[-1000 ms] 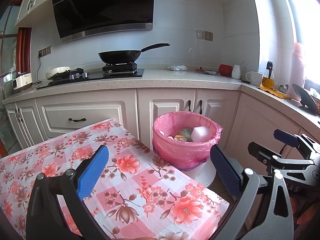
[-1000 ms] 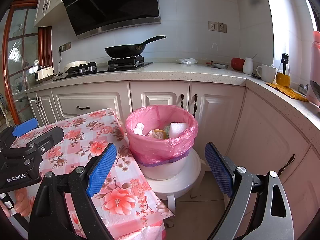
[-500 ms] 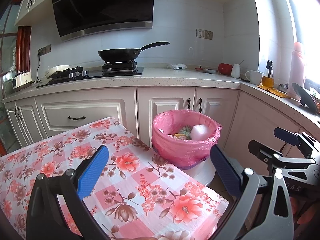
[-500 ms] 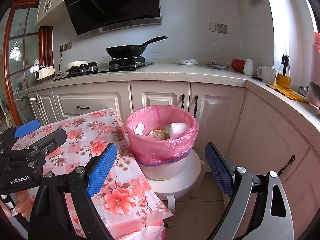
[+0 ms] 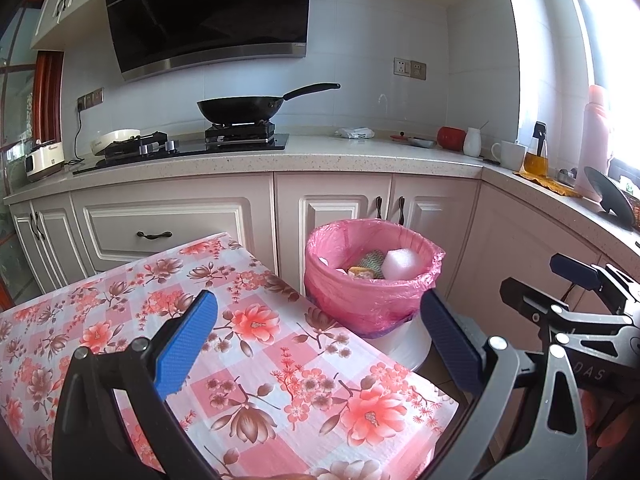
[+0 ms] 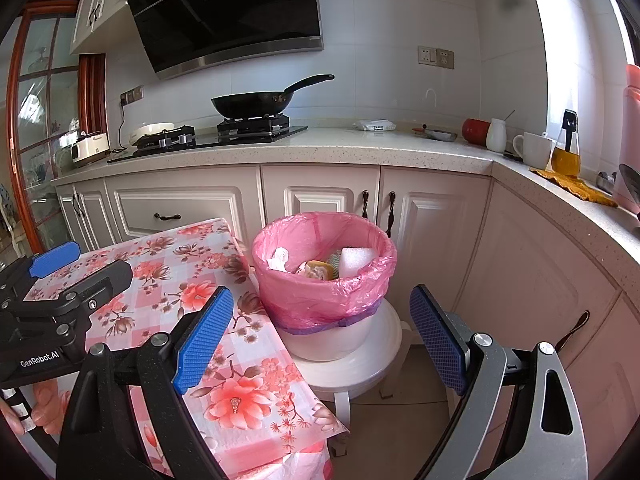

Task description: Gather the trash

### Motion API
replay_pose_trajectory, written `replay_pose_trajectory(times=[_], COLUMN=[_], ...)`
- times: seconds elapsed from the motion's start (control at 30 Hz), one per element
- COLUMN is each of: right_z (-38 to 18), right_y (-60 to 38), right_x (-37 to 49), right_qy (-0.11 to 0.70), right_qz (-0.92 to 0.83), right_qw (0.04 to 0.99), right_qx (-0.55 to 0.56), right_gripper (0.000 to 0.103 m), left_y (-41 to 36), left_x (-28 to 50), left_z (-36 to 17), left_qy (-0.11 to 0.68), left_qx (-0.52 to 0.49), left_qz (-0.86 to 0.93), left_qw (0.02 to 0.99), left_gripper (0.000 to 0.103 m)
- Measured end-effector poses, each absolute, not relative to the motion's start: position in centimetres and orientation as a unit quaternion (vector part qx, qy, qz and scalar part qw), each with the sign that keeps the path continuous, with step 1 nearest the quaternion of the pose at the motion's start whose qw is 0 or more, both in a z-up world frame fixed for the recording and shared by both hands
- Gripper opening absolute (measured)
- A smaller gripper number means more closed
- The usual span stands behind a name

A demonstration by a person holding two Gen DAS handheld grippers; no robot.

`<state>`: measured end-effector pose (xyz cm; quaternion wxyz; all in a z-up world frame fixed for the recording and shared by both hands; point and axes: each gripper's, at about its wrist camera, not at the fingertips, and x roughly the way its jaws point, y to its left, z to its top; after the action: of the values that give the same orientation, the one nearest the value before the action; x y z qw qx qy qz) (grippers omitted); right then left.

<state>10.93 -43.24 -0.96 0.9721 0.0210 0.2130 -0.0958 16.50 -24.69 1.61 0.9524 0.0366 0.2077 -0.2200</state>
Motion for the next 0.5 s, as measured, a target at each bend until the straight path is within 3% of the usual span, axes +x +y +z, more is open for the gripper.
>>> replay_pose_trajectory(times=[0.5], right_z=[-0.65], right_y=[-43.38], right_x=[10.57], right_qy=[0.207], right_qz=[-0.094], right_qw=[0.974], right_qx=[0.022], right_gripper=[0.085], left_y=[-24.68], left_x=[16.75], left_z=[1.18], left_qy=[0.209], left_qx=[0.043], left_qz=[-0.205], left_qw=[0.955], left_gripper=[0.098])
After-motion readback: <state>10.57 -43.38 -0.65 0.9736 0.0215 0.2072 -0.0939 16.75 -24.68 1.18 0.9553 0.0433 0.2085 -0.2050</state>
